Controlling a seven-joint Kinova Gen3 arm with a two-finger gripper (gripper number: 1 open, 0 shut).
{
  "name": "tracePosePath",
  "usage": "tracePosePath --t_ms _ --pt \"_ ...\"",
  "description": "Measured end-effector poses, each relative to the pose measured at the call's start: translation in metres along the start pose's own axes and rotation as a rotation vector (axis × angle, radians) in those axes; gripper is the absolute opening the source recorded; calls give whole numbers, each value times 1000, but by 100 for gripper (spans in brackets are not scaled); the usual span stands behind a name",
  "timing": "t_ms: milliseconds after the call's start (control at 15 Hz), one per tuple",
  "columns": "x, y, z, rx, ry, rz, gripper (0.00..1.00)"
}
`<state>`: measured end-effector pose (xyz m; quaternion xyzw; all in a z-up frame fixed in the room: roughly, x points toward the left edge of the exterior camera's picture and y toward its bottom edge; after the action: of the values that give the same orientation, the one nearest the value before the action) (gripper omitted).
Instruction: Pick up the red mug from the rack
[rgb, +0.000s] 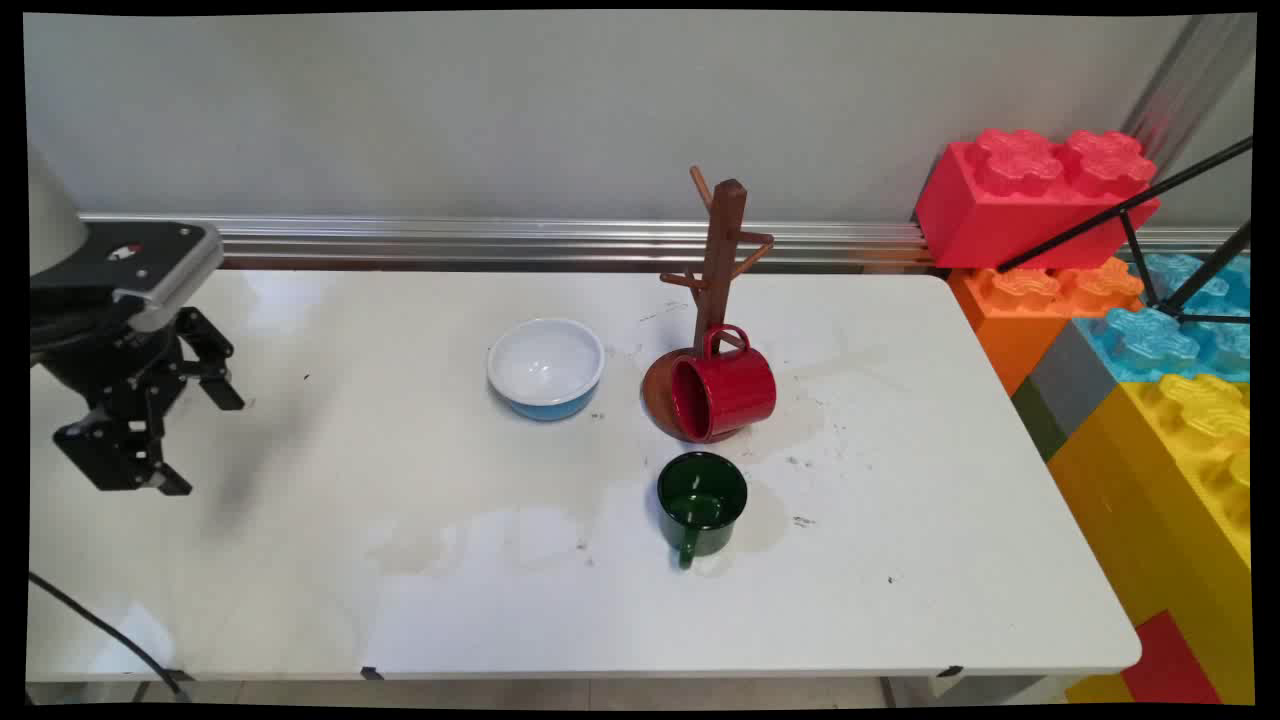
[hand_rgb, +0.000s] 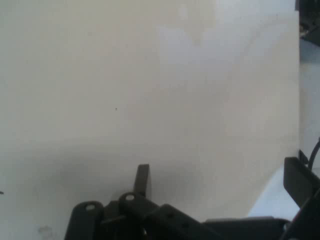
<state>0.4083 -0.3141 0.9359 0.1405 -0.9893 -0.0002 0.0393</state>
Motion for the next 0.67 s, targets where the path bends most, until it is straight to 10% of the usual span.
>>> tracePosePath --t_ms 667 --pt "37 -19 8 11 361 -147 100"
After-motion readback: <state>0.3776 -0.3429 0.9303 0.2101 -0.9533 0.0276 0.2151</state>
